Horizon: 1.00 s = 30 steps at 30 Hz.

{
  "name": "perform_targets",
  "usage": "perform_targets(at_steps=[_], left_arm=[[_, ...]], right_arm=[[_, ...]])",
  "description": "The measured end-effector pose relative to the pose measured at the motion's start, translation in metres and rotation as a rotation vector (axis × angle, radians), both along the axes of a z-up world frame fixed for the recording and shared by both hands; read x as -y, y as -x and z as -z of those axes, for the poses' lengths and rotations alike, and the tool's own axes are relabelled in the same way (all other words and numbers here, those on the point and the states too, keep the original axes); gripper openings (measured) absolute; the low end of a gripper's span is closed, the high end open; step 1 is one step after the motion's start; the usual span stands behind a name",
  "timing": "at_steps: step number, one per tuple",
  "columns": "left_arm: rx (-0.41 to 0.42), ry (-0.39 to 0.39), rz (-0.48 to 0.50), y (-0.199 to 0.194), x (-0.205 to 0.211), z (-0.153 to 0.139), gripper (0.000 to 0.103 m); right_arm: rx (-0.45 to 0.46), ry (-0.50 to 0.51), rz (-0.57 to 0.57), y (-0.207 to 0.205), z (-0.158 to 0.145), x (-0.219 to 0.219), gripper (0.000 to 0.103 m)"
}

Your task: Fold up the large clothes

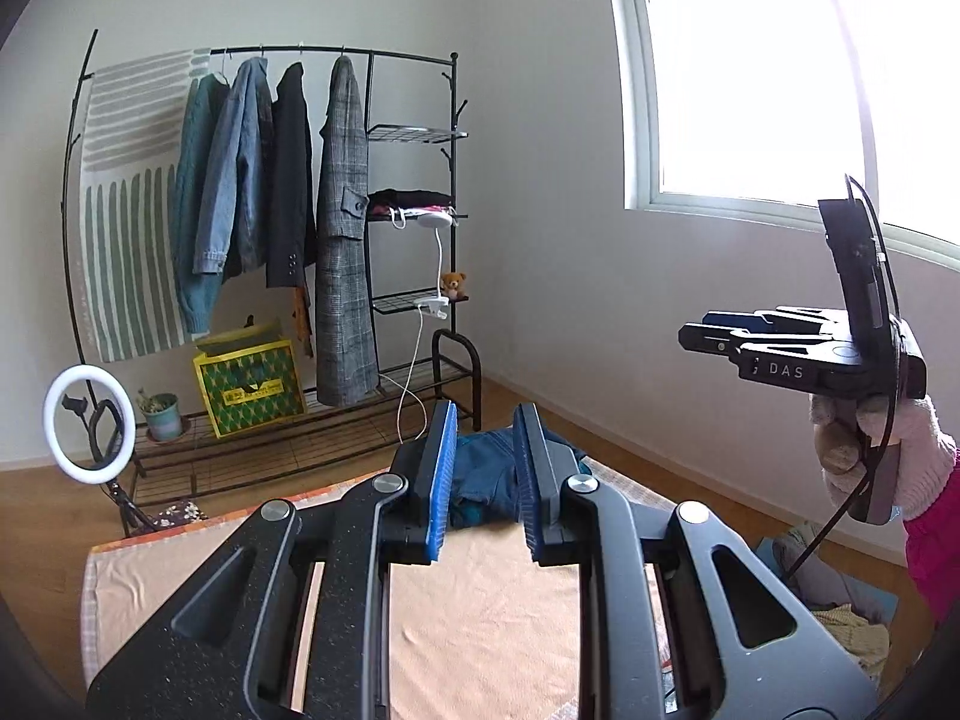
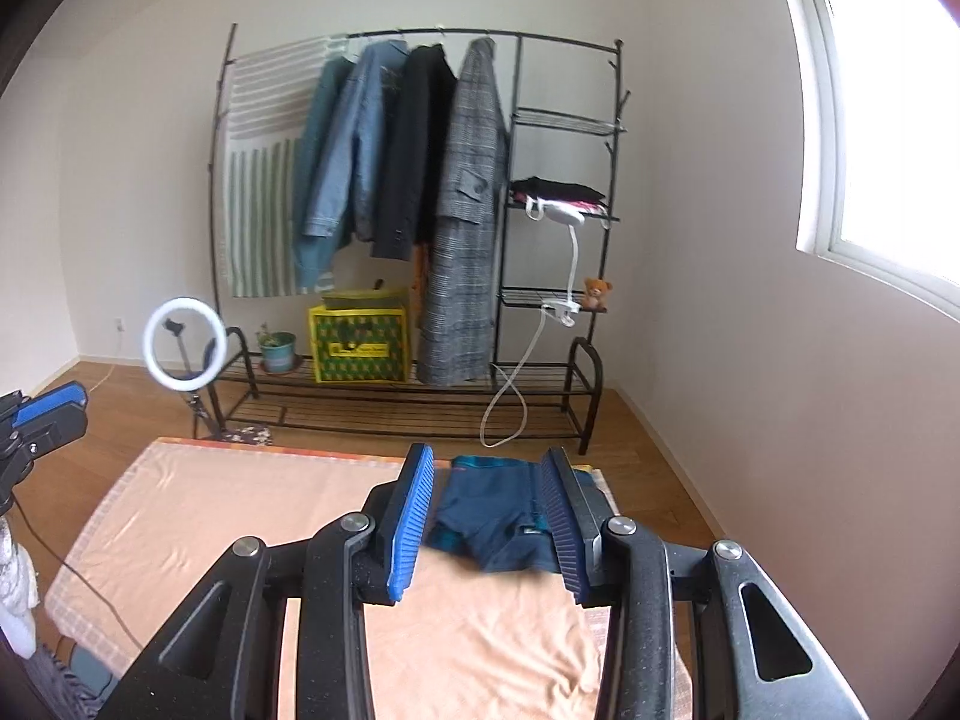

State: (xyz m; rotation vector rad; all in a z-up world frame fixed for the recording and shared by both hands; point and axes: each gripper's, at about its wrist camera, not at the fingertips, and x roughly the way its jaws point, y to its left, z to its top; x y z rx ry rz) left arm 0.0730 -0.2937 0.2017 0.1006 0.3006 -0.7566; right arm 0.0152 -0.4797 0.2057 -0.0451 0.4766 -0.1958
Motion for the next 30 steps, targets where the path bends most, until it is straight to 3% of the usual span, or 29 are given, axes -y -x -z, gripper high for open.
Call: perform_targets(at_steps=[9,15,17,19,22,24,27,28,30], left_arm=[[0.044,0.026,0.001,0.041,-0.044,-0.027,0.019],[0.014,0.010,-0.011,0.055,-0.065,-0.011,0.019],[-0.008,-0.006,-0.007,0.054,-0.068,0.004,0.026],[-0.032,-0.025,-0.010,0.051,-0.070,0.022,0.053],[-0.054,-0.053,-0.021,0.046,-0.070,0.047,0.055],[-0.070,-0.068,-0.027,0.041,-0.070,0.062,0.055],[-0.106,-0.075,-0.043,0.029,-0.069,0.085,0.070],[-0.110,-0.076,-0.051,0.025,-0.069,0.091,0.071],[-0.115,-0.083,-0.063,0.018,-0.068,0.102,0.072]], right_arm=[[0.029,0.033,-0.041,0.041,-0.030,-0.049,0.038],[0.006,0.008,-0.027,0.050,-0.019,-0.068,0.042],[-0.009,0.011,-0.021,0.051,-0.008,-0.071,0.042],[-0.019,0.016,-0.010,0.051,0.006,-0.074,0.046],[-0.029,0.015,0.004,0.050,0.028,-0.076,0.058],[-0.035,0.008,0.006,0.046,0.039,-0.075,0.058],[-0.043,-0.025,0.034,0.039,0.060,-0.070,0.070],[-0.039,-0.033,0.045,0.037,0.066,-0.068,0.080],[-0.033,-0.038,0.068,0.031,0.082,-0.064,0.081]])
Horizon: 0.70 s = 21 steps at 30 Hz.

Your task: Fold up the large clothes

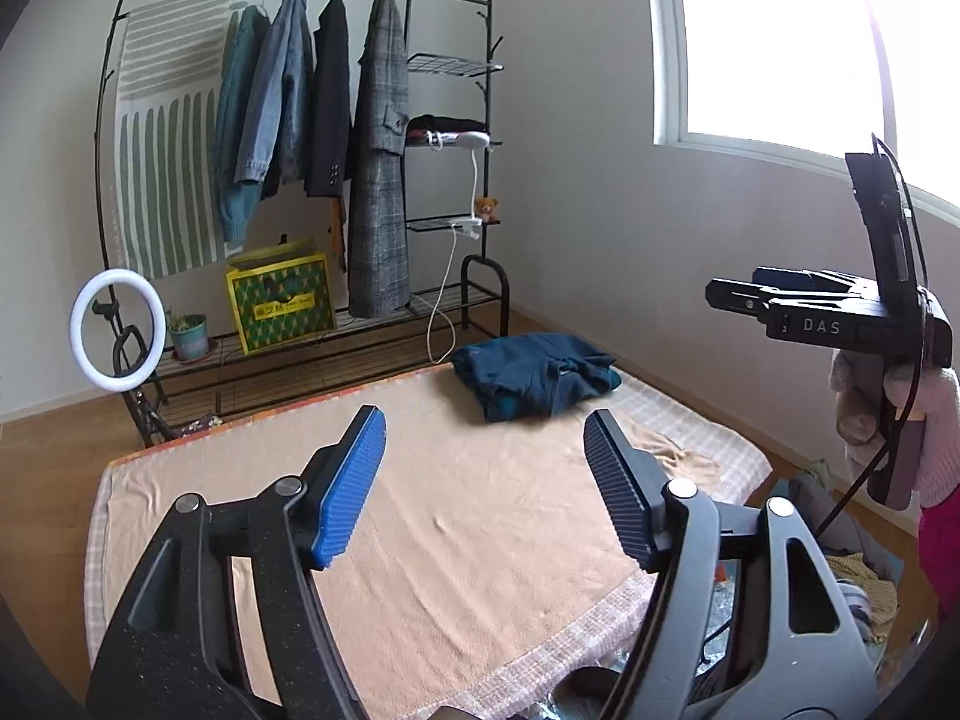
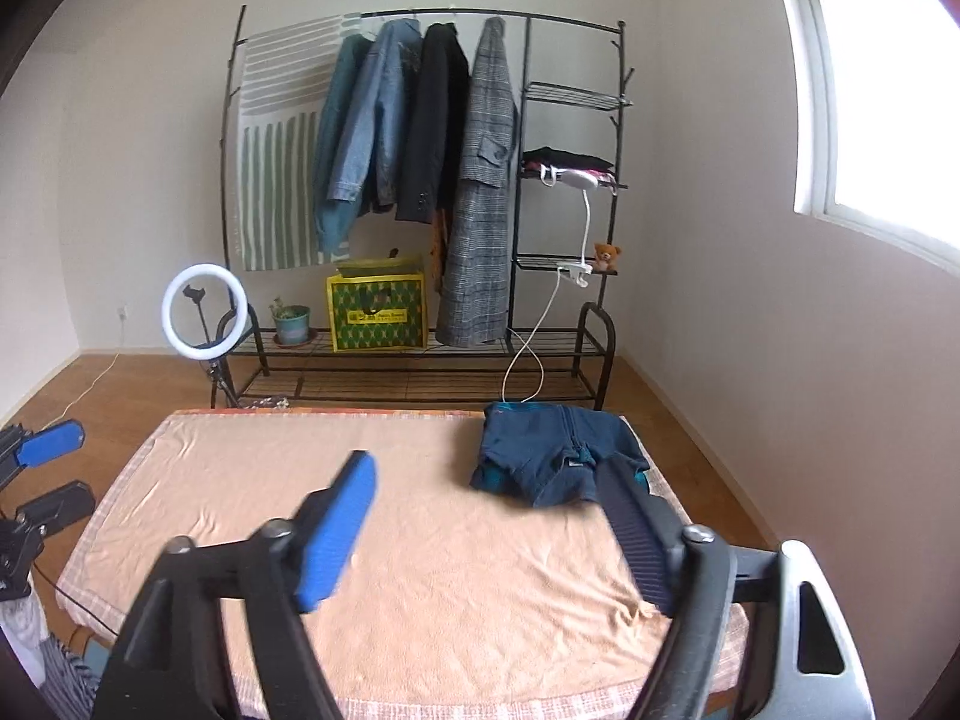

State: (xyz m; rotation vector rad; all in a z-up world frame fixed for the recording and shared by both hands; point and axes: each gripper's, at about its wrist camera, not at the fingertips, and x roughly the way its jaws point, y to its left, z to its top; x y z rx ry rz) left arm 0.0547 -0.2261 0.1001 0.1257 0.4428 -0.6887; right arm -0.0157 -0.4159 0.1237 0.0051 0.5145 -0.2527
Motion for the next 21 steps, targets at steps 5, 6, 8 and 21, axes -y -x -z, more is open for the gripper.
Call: perform_targets(at_steps=[5,6,8,21], left_arm=[[-0.022,-0.007,-0.027,-0.020,0.005,0.027,0.084],[-0.014,-0.015,-0.034,-0.022,0.007,0.033,0.084],[-0.007,-0.026,-0.037,-0.027,0.010,0.042,0.085],[-0.065,-0.045,-0.019,-0.050,0.025,0.090,0.103]], right_arm=[[-0.025,0.004,0.008,-0.016,0.034,0.001,0.086],[-0.029,0.005,0.007,-0.019,0.041,0.000,0.086],[-0.036,0.007,0.007,-0.025,0.055,0.000,0.087],[-0.039,-0.050,0.034,-0.055,0.123,0.013,0.095]])
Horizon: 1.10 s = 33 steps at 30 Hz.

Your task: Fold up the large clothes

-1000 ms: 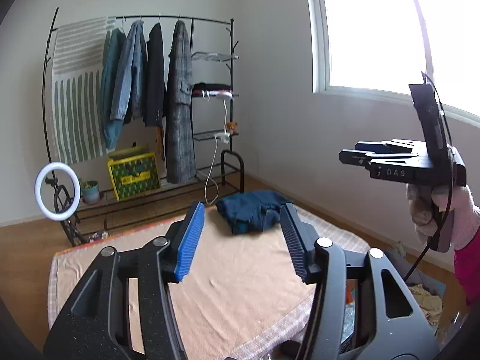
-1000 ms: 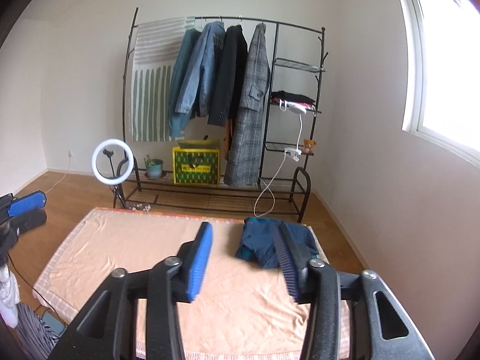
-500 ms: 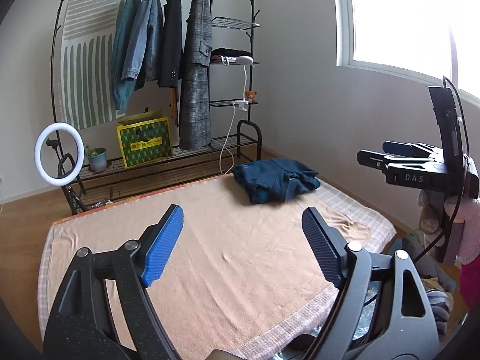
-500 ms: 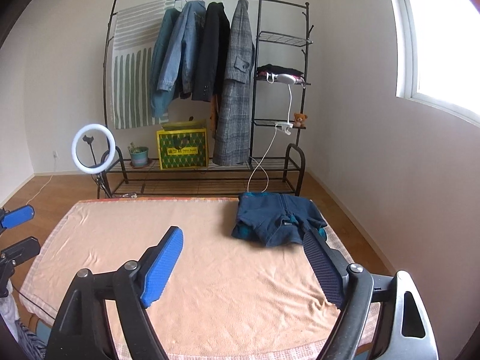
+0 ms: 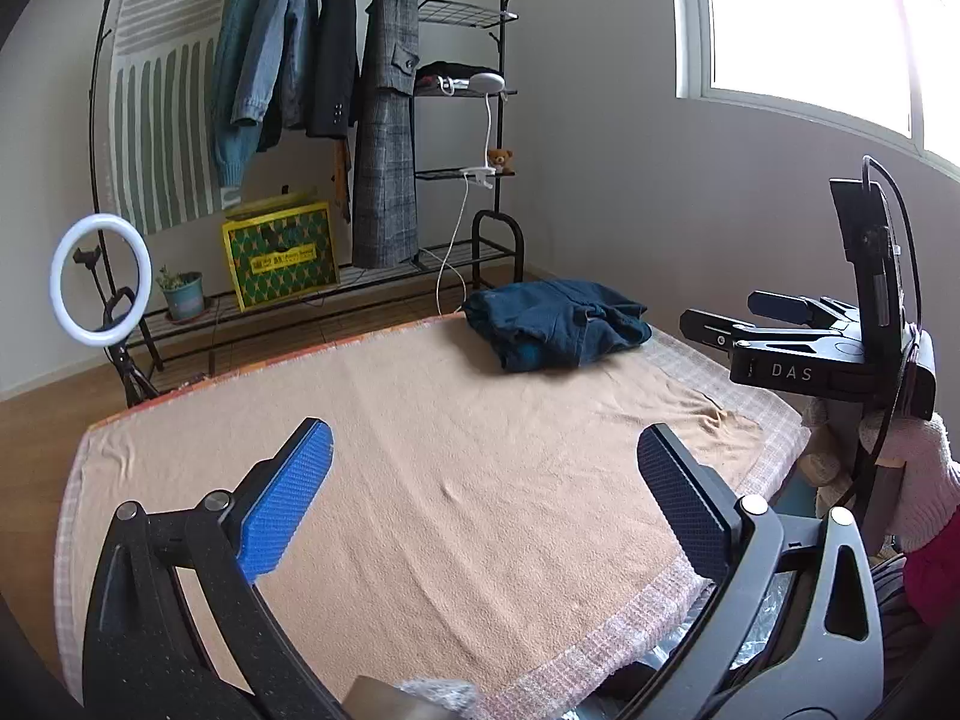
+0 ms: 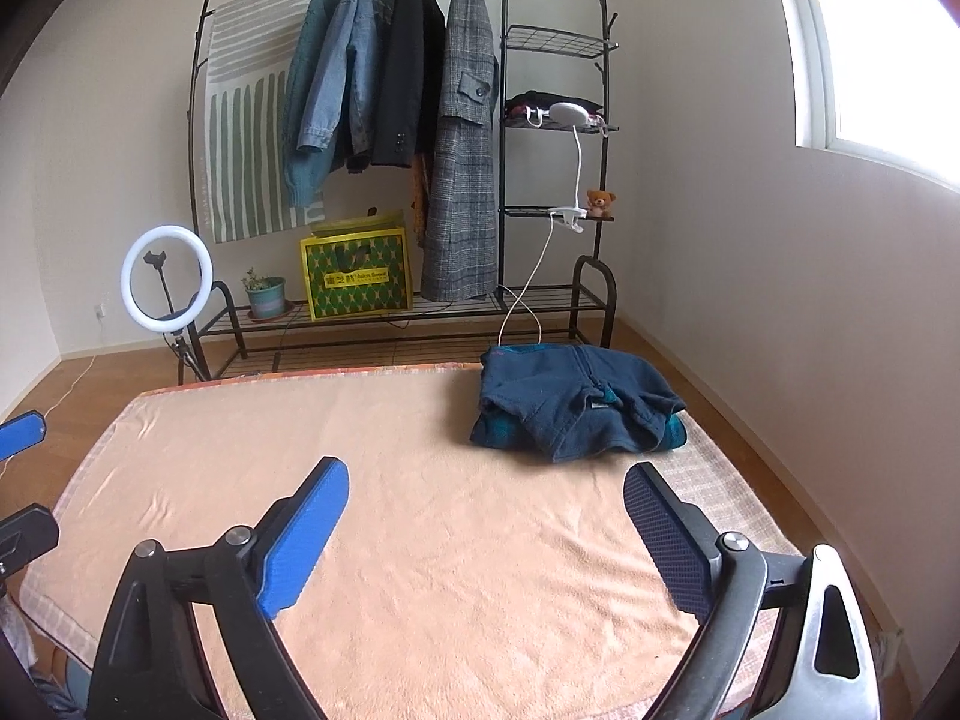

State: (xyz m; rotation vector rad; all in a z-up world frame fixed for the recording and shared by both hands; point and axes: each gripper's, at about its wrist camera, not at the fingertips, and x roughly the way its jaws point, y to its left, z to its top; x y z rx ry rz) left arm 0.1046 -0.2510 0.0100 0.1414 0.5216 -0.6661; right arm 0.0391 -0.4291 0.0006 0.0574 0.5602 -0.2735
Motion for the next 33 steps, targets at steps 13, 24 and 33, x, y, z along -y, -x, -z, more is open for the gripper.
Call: perform_targets(at_steps=[13,24,33], left_arm=[[-0.031,-0.107,-0.083,-0.005,-0.003,0.022,0.103],[-0.020,-0.135,-0.087,0.000,-0.006,0.026,0.103],[-0.021,-0.134,-0.083,0.002,-0.007,0.026,0.103]], right_arm=[[-0.039,0.001,-0.006,-0.012,0.029,-0.002,0.103],[-0.055,-0.031,0.016,-0.012,0.034,0.006,0.103],[-0.060,-0.027,0.013,-0.013,0.036,0.005,0.103]])
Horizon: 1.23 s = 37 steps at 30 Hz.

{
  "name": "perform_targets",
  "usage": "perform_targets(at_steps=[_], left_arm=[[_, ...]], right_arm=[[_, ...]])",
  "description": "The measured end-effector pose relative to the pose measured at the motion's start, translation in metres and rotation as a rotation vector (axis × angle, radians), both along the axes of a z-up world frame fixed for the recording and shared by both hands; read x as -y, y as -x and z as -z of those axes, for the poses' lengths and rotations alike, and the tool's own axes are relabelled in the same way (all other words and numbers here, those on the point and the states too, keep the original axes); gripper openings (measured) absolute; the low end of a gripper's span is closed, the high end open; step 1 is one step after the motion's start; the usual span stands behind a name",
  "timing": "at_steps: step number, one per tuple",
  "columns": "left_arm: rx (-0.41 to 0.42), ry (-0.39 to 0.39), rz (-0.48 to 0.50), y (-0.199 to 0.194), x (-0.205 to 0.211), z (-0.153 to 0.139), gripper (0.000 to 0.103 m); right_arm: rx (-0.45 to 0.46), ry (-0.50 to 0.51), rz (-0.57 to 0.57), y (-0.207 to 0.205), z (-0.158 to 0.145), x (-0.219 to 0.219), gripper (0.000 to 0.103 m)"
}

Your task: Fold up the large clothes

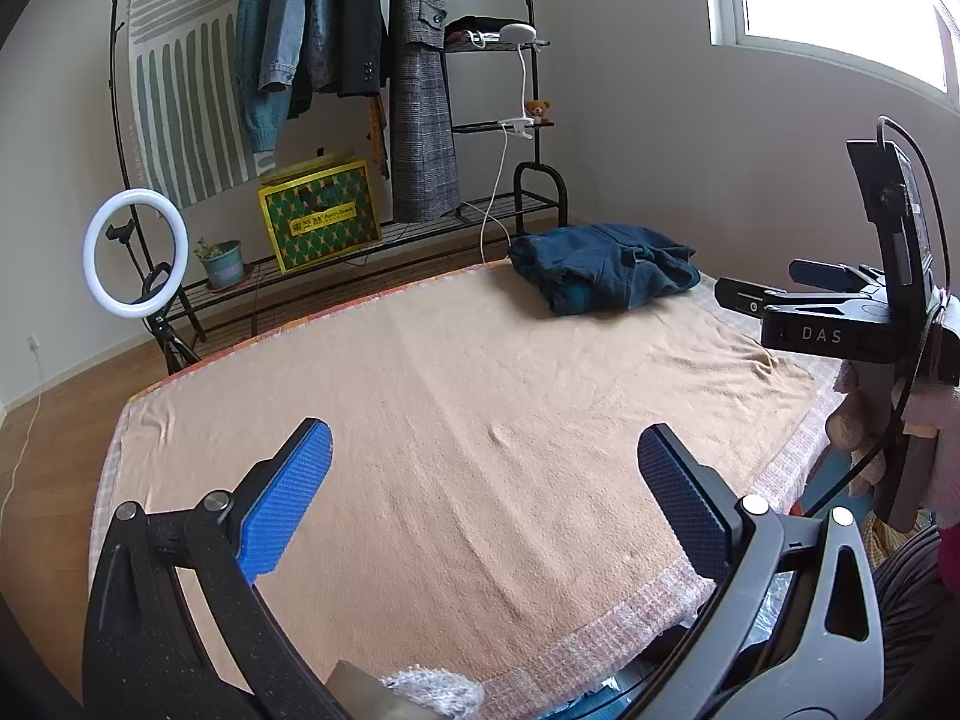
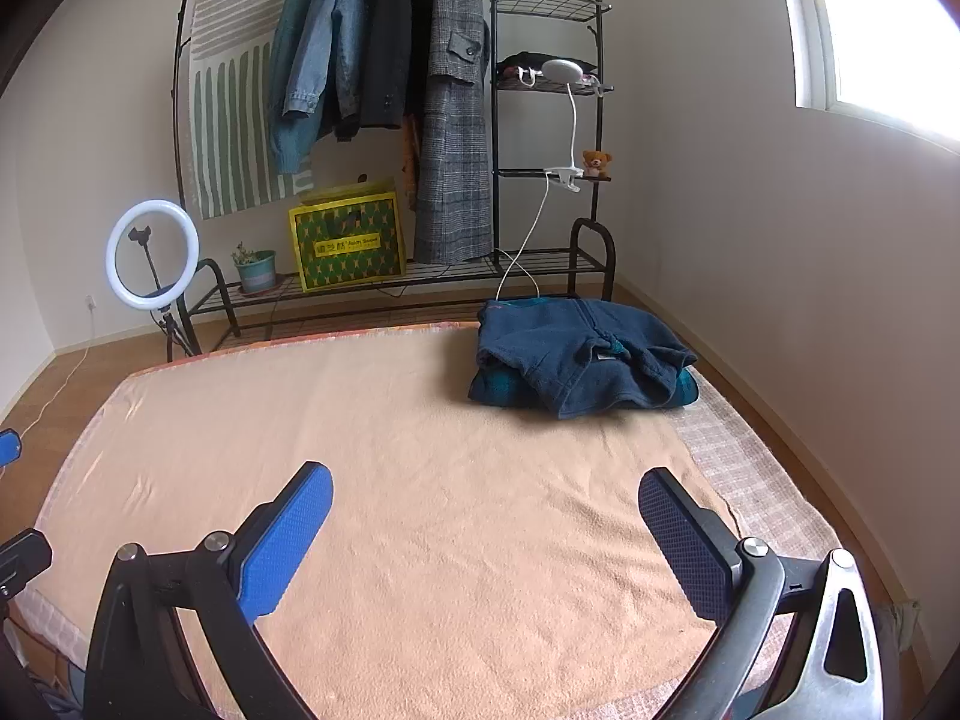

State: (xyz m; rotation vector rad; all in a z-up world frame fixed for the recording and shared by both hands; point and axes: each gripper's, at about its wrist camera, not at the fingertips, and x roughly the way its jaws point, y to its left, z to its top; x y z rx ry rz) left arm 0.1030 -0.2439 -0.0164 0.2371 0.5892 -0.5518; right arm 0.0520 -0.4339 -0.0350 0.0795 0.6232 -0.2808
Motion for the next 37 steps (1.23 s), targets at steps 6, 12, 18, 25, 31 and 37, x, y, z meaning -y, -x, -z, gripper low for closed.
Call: perform_targets(at_steps=[6,12,18,25,31,37], left_arm=[[0.000,-0.002,0.001,0.0014,0.0007,0.0007,0.103],[0.000,-0.001,0.002,0.0013,-0.0007,0.0016,0.103],[0.000,-0.001,0.002,0.0012,-0.0006,0.0014,0.103],[0.000,0.000,0.005,0.0010,-0.0023,0.0017,0.103],[0.005,0.002,0.002,0.0009,-0.0034,0.0010,0.103],[0.019,0.007,-0.012,0.0031,-0.0077,-0.0013,0.103]], right_arm=[[-0.005,-0.007,-0.008,-0.0024,0.0013,0.0003,0.103],[-0.003,-0.012,-0.013,-0.0016,0.0010,-0.0007,0.103],[-0.006,-0.013,-0.014,-0.0024,0.0016,-0.0005,0.103],[-0.007,-0.014,-0.016,-0.0029,0.0029,-0.0005,0.103],[-0.009,-0.012,-0.021,-0.0032,0.0049,-0.0031,0.103],[-0.008,-0.013,-0.020,-0.0031,0.0048,-0.0034,0.103]])
